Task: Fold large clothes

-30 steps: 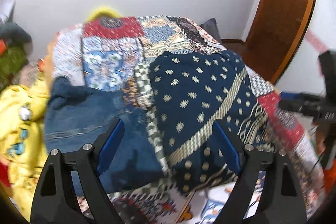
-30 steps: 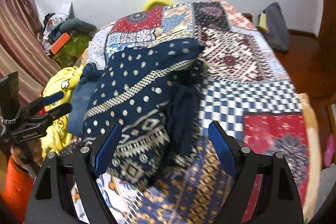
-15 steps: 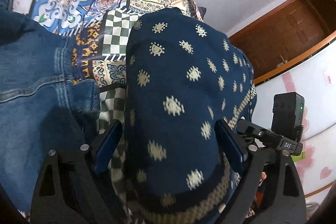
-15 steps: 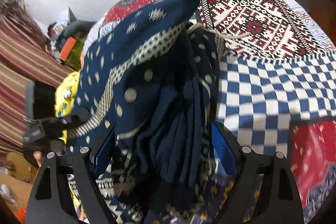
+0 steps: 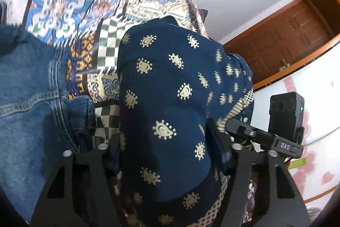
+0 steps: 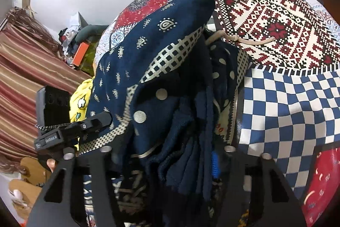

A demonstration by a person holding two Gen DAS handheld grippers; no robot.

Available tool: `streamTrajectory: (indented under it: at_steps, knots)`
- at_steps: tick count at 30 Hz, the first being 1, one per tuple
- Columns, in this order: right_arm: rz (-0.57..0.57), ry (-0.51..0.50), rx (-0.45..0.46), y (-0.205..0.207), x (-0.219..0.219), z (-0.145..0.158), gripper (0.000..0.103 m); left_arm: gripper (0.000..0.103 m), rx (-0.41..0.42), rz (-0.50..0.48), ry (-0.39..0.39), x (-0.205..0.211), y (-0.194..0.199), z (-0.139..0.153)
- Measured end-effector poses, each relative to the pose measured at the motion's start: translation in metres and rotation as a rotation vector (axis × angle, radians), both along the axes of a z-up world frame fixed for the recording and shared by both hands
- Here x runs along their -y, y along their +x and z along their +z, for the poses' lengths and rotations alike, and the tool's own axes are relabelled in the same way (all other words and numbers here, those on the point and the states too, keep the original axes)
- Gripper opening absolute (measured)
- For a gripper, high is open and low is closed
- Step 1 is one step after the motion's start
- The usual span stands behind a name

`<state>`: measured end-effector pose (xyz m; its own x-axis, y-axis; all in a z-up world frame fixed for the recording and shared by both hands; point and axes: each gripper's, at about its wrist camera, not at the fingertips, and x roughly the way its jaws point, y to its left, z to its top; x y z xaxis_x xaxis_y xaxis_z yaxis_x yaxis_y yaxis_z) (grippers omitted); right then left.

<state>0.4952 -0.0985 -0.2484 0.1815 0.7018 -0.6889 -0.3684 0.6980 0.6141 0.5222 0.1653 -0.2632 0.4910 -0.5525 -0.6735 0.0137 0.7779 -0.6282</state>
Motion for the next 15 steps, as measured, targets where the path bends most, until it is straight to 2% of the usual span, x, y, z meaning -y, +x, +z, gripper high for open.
streamTrajectory:
  at_steps: [4,10,15]
  knots:
    - [0.002,-0.019,0.02,-0.006,-0.017,0.021,0.037,0.049,0.06,-0.011,0.051,0.004,-0.01,0.031]
    - [0.025,0.001,0.118,-0.024,-0.047,0.078,0.037,0.048,0.173,0.018,0.076,-0.022,-0.04,0.093]
    - [0.071,0.01,0.21,-0.043,-0.09,0.118,0.037,0.048,0.241,0.073,0.085,-0.065,-0.072,0.138]
